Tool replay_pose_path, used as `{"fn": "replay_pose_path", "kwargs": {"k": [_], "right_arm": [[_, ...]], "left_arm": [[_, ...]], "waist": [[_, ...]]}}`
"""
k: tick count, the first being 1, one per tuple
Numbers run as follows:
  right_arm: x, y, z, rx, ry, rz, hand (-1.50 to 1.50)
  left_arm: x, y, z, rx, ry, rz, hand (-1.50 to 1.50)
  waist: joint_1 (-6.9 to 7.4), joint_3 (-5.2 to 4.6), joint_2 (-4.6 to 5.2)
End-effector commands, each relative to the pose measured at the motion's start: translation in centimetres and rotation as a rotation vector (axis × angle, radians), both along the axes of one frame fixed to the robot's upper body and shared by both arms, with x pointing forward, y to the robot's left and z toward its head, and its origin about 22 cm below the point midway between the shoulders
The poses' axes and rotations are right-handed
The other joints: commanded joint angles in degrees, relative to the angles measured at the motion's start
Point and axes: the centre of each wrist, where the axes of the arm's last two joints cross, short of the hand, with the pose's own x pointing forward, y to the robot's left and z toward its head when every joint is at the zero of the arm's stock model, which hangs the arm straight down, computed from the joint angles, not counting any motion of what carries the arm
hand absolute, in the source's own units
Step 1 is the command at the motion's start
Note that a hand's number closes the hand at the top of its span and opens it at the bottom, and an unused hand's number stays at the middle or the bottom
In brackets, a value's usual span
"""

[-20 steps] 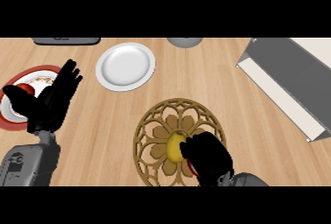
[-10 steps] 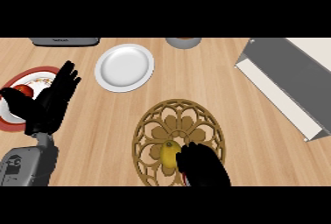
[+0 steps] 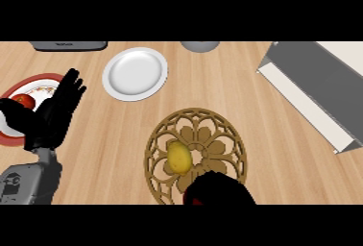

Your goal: Pick the can from the placemat and place it in the tiered shelf

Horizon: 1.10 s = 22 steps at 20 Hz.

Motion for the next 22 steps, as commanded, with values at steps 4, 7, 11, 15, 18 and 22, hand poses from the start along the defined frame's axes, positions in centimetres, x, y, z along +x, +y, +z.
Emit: {"fn": "replay_pose_path", "kwargs": {"k": [4, 7, 11, 15, 18, 22], "right_arm": [[-1.7, -3.1, 8.0, 0.258, -0.185, -0.134, 1.5], [-2.3, -4.3, 10.5, 0.278, -0.208, -0.198, 1.5], [-2.5, -6.7, 12.4, 0.234, -0.261, -0.279, 1.5], [-0.1, -7.5, 14.7, 0.165, -0.316, -0.373, 1.5], [2.0, -9.2, 15.3, 0.196, -0.293, -0.422, 1.5], [4.0, -11.2, 17.7, 0.164, -0.302, -0.492, 1.5]], "left_arm": [[0.2, -1.1, 0.5, 0.004, -0.012, -0.025, 0.0], [-0.5, -0.9, -0.1, -0.004, -0.006, -0.02, 0.0], [0.1, -0.9, -0.5, -0.006, 0.01, -0.017, 0.0], [0.7, -0.3, -0.3, -0.004, 0.015, -0.008, 0.0], [0.7, 0.3, -0.5, 0.01, -0.003, -0.021, 0.0], [1.7, 0.9, 0.9, 0.006, -0.016, -0.002, 0.0]], "waist": [[0.41, 0.01, 0.19], [0.8, -0.02, 0.27], [0.33, -0.02, 0.25], [0.38, -0.03, 0.29], [0.35, 0.01, 0.36], [0.06, -0.01, 0.3]]}}
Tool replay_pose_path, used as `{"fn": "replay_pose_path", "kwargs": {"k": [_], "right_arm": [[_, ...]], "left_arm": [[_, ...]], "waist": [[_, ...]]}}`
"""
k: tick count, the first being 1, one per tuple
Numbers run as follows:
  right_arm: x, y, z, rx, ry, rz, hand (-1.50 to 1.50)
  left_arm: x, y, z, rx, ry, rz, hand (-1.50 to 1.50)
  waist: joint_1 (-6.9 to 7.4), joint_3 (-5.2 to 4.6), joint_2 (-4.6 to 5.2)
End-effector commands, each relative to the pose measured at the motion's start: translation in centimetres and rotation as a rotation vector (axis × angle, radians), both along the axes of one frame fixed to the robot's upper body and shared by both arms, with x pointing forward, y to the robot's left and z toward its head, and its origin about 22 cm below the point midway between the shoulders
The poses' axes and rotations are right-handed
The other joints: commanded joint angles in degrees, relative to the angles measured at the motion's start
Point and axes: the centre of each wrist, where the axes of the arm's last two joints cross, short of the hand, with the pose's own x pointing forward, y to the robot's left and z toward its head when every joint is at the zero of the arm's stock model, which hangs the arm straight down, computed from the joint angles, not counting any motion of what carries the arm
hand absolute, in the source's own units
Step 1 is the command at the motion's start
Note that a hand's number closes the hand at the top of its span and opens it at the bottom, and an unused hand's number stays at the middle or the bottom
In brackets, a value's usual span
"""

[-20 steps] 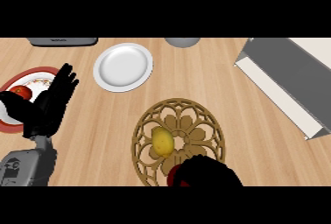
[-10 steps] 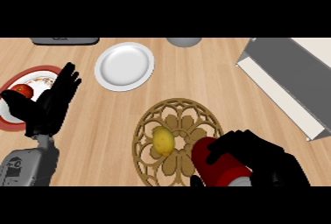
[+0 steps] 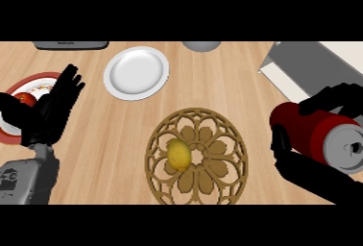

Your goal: Pick the can from the placemat and place it in the tiered shelf

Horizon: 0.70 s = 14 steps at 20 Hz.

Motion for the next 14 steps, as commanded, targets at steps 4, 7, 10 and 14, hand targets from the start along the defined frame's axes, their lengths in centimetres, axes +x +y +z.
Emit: {"fn": "replay_pose_path", "kwargs": {"k": [4, 7, 10, 14], "right_arm": [[1.3, -7.7, 2.0, 0.111, -0.023, -0.003, 1.5], [3.1, -12.1, 2.9, 0.216, -0.045, -0.037, 1.5], [3.4, -15.0, 2.3, 0.218, -0.035, -0.076, 1.5], [3.6, -19.6, 1.5, 0.224, -0.063, -0.08, 1.5]], "left_arm": [[-0.2, -0.5, -1.8, -0.014, 0.007, -0.002, 0.0], [-0.3, -0.5, -0.8, -0.012, -0.008, -0.004, 0.0], [-1.4, -1.2, -1.2, -0.011, 0.002, -0.005, 0.0], [-0.6, -2.1, 0.5, -0.015, -0.001, -0.001, 0.0]], "waist": [[-0.29, 0.03, 0.07], [-0.18, 0.07, 0.07], [0.32, 0.03, 0.02], [0.25, 0.04, 0.03]]}}
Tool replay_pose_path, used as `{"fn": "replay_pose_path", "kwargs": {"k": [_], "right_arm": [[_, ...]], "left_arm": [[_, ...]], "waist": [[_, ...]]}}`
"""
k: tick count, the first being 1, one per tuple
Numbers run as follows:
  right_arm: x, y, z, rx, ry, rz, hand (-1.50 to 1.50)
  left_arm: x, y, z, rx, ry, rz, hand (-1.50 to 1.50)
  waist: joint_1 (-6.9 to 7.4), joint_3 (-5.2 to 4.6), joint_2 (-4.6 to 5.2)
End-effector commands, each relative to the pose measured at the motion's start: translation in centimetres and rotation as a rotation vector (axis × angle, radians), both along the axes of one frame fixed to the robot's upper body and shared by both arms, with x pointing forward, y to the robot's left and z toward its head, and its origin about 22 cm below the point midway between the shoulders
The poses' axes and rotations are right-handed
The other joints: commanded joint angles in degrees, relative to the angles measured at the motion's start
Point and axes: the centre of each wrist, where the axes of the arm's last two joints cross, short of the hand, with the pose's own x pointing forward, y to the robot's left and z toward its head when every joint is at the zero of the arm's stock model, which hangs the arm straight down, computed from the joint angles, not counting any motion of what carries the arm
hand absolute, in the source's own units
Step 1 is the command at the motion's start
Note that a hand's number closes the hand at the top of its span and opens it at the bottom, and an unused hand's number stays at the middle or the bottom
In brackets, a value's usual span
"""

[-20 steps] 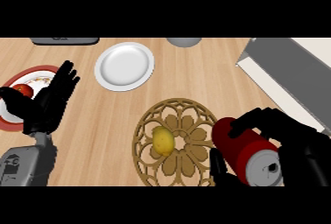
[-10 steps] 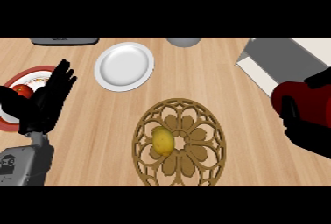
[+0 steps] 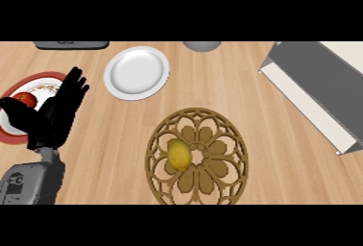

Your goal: Pick the can from the placemat and place it in the tiered shelf

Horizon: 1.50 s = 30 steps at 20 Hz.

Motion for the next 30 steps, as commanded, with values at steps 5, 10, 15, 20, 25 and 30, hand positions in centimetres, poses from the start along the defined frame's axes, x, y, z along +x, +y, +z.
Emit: {"fn": "replay_pose_path", "kwargs": {"k": [5, 10, 15, 20, 25, 30], "right_arm": [[3.3, -6.5, -2.5, 0.013, -0.005, -0.051, 1.5], [3.7, -8.0, -3.8, 0.015, -0.007, -0.024, 1.5], [3.4, -12.2, -5.1, 0.02, -0.009, -0.022, 1.5], [4.8, -12.5, -4.2, 0.105, 0.039, -0.192, 1.5], [7.0, -13.6, -7.4, 0.054, -0.085, -0.225, -1.5], [7.9, -15.2, -6.6, 0.128, -0.221, -0.208, -1.5]], "left_arm": [[0.2, 1.1, -0.1, 0.007, -0.008, -0.026, 0.0], [0.0, 0.9, -1.3, 0.013, 0.003, -0.002, 0.0], [-1.2, 0.5, -0.1, -0.001, 0.003, -0.008, 0.0], [0.9, 0.0, -0.5, -0.006, 0.002, -0.002, 0.0], [0.8, -0.5, 0.3, 0.004, 0.003, -0.027, 0.0], [0.1, 1.0, 0.7, 0.0, -0.001, -0.017, 0.0]], "waist": [[0.51, -0.02, 0.16], [0.3, -0.04, 0.05], [0.5, -0.02, 0.02], [0.28, -0.07, 0.21], [0.84, 0.0, 0.25], [0.97, -0.01, 0.15]]}}
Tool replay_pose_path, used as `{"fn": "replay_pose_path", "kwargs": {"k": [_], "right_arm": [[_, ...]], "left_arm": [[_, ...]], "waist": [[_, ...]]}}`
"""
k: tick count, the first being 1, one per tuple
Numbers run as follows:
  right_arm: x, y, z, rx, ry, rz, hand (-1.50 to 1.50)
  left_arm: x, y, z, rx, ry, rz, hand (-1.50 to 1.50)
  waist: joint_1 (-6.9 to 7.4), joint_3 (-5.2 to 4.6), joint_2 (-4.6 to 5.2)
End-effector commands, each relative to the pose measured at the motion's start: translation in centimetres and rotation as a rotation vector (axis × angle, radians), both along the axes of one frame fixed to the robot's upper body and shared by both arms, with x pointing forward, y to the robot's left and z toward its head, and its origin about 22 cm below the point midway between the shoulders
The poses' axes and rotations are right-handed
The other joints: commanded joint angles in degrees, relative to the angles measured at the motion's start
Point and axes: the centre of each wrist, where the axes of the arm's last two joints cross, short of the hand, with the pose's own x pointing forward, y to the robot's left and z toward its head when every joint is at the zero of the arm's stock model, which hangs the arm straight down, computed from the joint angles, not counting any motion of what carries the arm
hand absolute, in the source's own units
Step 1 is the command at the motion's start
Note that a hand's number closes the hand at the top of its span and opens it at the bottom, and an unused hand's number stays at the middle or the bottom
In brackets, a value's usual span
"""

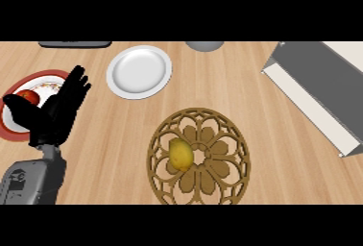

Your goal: Pick the can from the placemat and place it in the tiered shelf

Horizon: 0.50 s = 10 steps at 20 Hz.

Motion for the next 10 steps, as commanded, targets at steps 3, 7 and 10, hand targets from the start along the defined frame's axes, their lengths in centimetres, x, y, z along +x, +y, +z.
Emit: {"fn": "replay_pose_path", "kwargs": {"k": [3, 7, 10], "right_arm": [[0.0, -2.7, 2.0, 0.057, -0.128, 0.011, -1.5], [-1.9, -5.8, 3.0, 0.076, -0.006, 0.106, -1.5], [-3.2, -8.1, 3.5, 0.228, 0.081, 0.157, -1.5]], "left_arm": [[-0.5, 1.0, 0.0, -0.012, -0.007, 0.009, 0.0], [-0.1, 1.7, 1.0, -0.011, 0.004, 0.006, 0.0], [0.0, 0.4, -0.8, 0.008, 0.005, 0.028, 0.0]], "waist": [[-0.11, 0.04, -0.06], [-0.4, 0.04, -0.07], [-0.95, 0.04, 0.0]]}}
